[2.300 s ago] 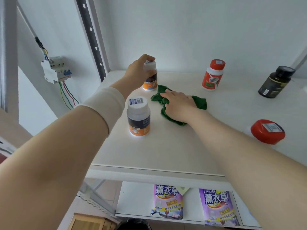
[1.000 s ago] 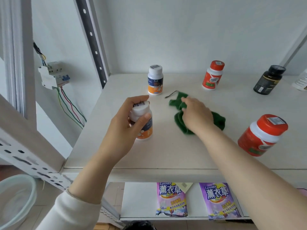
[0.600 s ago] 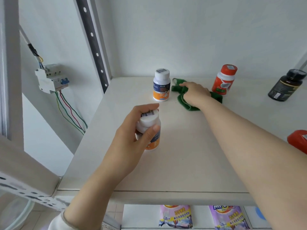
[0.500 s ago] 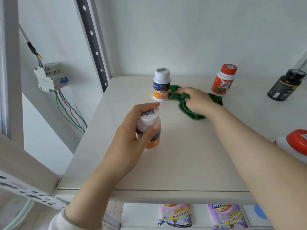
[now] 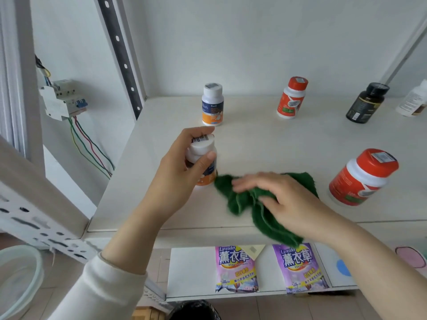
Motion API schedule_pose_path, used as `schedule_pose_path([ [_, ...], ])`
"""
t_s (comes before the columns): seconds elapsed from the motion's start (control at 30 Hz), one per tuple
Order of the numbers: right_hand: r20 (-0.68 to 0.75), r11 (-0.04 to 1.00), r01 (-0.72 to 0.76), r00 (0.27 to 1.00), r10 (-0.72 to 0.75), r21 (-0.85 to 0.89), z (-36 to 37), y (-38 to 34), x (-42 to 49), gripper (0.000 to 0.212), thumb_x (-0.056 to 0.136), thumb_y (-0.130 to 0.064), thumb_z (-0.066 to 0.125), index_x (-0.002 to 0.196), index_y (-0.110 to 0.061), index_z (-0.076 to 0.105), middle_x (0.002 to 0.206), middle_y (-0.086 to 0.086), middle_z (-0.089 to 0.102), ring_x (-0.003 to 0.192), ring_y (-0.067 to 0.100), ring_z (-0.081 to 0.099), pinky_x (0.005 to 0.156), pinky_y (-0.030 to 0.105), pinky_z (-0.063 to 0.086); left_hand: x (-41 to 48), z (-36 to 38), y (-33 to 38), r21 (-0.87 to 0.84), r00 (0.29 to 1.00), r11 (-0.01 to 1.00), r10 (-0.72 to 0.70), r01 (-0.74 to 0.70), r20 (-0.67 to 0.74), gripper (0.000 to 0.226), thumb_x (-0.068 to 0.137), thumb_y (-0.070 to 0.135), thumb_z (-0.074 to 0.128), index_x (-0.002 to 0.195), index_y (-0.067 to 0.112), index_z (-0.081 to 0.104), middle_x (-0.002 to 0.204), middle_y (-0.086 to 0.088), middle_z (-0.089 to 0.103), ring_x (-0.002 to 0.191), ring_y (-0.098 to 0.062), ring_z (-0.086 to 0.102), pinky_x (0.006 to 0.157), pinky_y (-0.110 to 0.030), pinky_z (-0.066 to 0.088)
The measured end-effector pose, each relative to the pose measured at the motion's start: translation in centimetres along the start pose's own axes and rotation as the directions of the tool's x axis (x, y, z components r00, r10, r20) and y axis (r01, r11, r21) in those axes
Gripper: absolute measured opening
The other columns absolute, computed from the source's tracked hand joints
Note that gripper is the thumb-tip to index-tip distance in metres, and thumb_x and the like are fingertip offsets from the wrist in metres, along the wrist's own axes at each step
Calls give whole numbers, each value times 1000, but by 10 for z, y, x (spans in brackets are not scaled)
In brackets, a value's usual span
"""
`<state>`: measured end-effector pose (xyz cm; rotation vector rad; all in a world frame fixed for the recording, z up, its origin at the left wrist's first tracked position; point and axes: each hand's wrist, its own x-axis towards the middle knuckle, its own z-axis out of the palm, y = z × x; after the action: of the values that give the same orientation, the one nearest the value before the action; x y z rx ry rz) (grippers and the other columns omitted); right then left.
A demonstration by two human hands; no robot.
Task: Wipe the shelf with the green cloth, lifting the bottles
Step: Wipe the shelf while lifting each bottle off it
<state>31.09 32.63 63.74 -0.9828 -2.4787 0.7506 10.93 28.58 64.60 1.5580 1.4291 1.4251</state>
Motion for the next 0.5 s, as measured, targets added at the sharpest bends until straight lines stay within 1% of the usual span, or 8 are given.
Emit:
schedule_pose_path([
  [0.07,-98,993,-82,993,73,-90,0,3,20,45,85,3,48,118,-27,58,130,-11,56,121,11,50,107,26,33,-2,0,0,2,1000,1000,0,0,-1,30,87,21,56,106,43,48,107,8,61,97,-14,58,86,-22,49],
  [0.13,-148,974,-149,981,124,-171,4,3,37,44,88,-2,46,124,-26,53,137,-11,50,124,14,47,107,27,32,-3,1,0,14,1000,1000,2,-1,-4,31,90,18,55,106,43,48,107,12,60,97,-11,58,88,-24,49],
  [0.17,-151,970,-158,980,131,-184,7,2,39,44,89,-3,45,125,-27,52,139,-12,48,125,14,46,107,25,31,-3,1,0,21,1000,1000,4,-4,-6,31,90,18,55,106,43,48,107,13,60,98,-10,58,89,-25,48],
  [0.27,-116,985,-93,990,76,-148,13,-8,19,45,87,-1,47,122,-28,56,135,-14,51,124,9,49,100,14,30,-1,2,0,31,1000,999,18,-18,-8,28,87,24,54,106,44,46,107,14,59,99,-8,57,89,-22,47],
  [0.33,-86,993,-22,996,12,-113,18,-16,-6,46,83,4,49,116,-26,61,129,-14,56,121,6,51,101,15,32,0,3,-1,45,999,999,30,-30,-11,27,84,29,52,106,44,46,107,13,59,98,-7,57,86,-21,46],
  [0.4,-80,996,27,996,-34,-88,22,-23,-32,46,79,6,50,111,-25,64,124,-15,60,118,3,52,100,20,34,0,5,-2,53,998,997,54,-53,-18,27,86,25,52,106,42,45,102,14,59,90,-2,56,82,-23,46],
  [0.43,-83,996,38,996,-44,-75,24,-25,-44,46,77,5,49,107,-25,66,121,-17,61,116,0,52,98,19,34,0,6,-2,50,998,997,63,-62,-27,27,88,22,52,106,41,45,97,16,58,84,1,54,80,-25,47],
  [0.5,-96,999,34,995,-38,-37,27,-29,-64,48,71,2,45,103,-27,67,115,-22,63,115,-5,50,95,12,33,0,8,-2,48,996,996,72,-69,-48,28,90,16,52,108,36,45,91,16,57,76,4,52,76,-27,49],
])
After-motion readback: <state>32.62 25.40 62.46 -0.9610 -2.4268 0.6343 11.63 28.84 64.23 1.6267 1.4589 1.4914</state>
